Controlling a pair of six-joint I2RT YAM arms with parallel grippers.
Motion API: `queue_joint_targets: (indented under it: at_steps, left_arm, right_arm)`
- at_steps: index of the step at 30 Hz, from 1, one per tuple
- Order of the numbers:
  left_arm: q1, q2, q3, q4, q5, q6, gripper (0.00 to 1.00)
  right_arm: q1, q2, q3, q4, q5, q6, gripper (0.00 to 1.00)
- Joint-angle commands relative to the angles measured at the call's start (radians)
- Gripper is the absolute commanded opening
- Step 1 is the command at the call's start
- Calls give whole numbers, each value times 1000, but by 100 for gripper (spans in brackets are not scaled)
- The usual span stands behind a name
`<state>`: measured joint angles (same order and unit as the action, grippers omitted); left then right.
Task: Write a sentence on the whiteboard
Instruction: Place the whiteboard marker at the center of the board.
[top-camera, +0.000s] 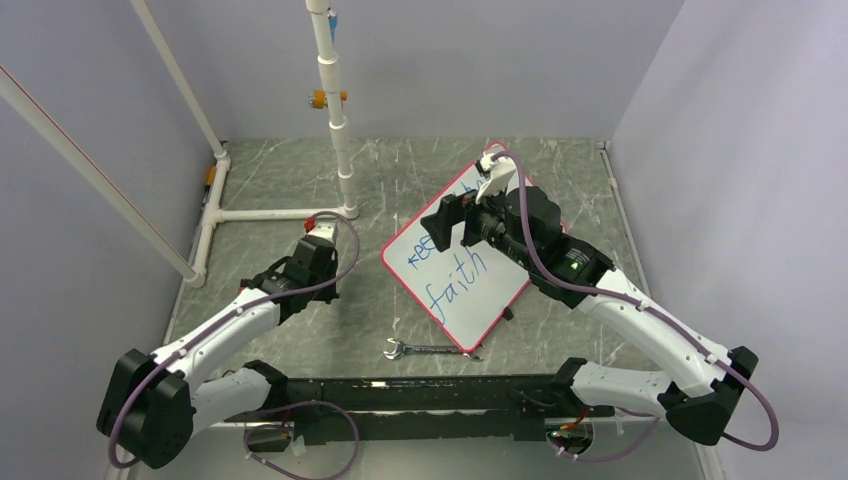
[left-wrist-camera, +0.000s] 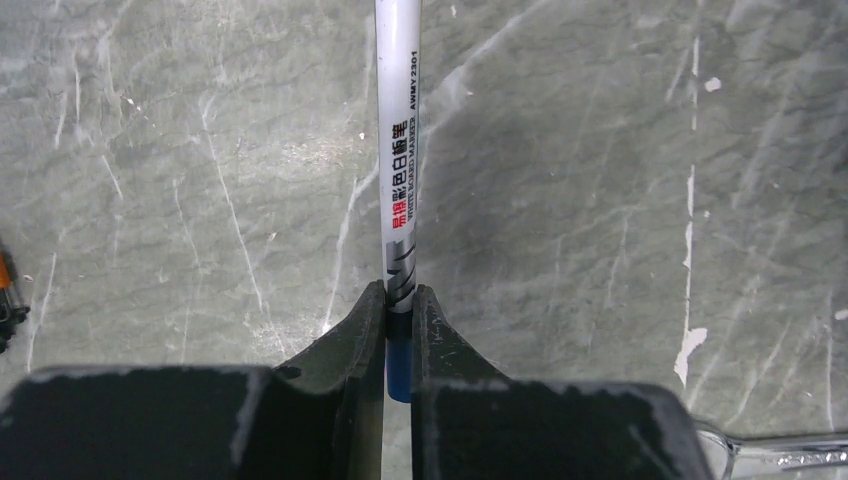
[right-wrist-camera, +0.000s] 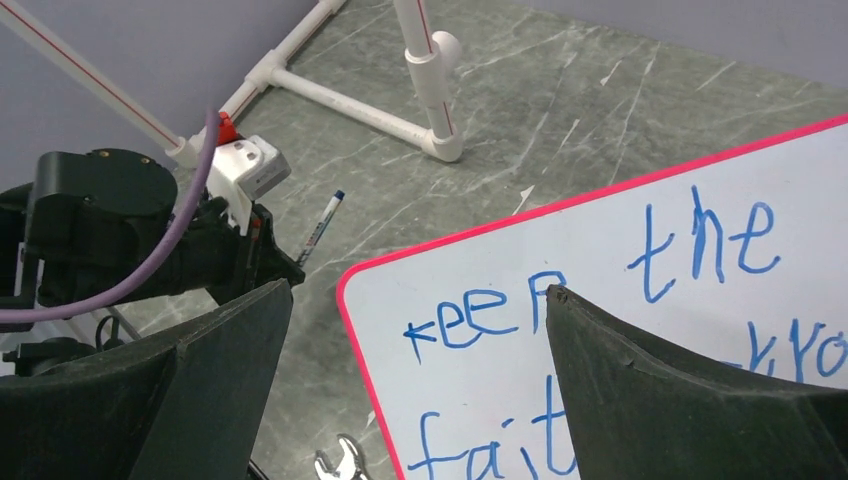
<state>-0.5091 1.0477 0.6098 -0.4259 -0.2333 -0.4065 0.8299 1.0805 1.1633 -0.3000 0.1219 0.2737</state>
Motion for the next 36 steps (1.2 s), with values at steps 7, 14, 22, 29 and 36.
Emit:
queue_joint_targets:
  at_steps: [7,14,22,29,36]
  left_arm:
    - [35,107,-27,136,64,-10,3]
    - [48,122,-35,152,66,-12,22]
    - [48,101,-18,138,64,10,54]
    - [49,-127,37,50,72,24,68]
    - [48,-241,231,-120,74,167,91]
  right_arm:
    - [-4,-42,-26,9,51,7,100]
    - [-4,-56,-31,-3,76,-4,100]
    - [-3,-71,-34,-19,91,-6,100]
    - [-4,-94,-39,-5,113,-20,100]
    - [-3,-184,-109,112,98,-53,100]
